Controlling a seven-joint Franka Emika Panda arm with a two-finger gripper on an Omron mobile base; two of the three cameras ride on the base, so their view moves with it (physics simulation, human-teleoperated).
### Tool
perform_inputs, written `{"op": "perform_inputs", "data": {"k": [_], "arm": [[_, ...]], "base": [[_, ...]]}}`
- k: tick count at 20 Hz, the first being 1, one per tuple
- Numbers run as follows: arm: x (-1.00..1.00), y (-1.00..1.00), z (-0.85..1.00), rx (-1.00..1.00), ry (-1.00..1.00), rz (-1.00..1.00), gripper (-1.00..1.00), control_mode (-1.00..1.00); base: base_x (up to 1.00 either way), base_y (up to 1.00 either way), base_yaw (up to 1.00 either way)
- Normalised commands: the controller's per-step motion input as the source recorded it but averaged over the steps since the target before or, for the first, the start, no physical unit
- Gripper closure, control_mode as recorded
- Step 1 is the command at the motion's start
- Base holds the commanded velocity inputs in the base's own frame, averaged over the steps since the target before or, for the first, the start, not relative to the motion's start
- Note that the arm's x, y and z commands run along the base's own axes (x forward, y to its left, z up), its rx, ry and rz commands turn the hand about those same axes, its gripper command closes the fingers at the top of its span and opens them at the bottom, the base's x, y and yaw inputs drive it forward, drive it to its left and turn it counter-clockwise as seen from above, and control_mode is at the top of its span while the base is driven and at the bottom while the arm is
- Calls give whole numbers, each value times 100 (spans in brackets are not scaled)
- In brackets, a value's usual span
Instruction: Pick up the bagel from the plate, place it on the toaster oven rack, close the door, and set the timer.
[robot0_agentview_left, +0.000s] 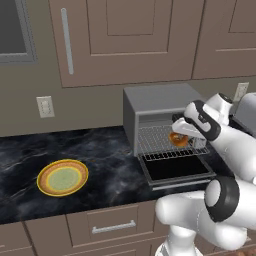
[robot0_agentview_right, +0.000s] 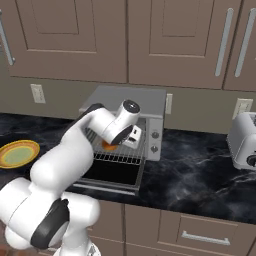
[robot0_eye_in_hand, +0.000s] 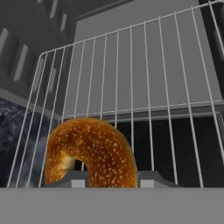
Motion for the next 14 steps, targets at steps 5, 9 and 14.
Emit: {"op": "perform_inputs", "data": {"k": [5,9,14], "arm": [[12,-8,-18,0,2,0,100,-100],[11,-2,-21,0,0,0,100,-100],[15,0,-18,0,0,0,100,-100]], "base": [[0,0,0],[0,0,0],[0,0,0]]}}
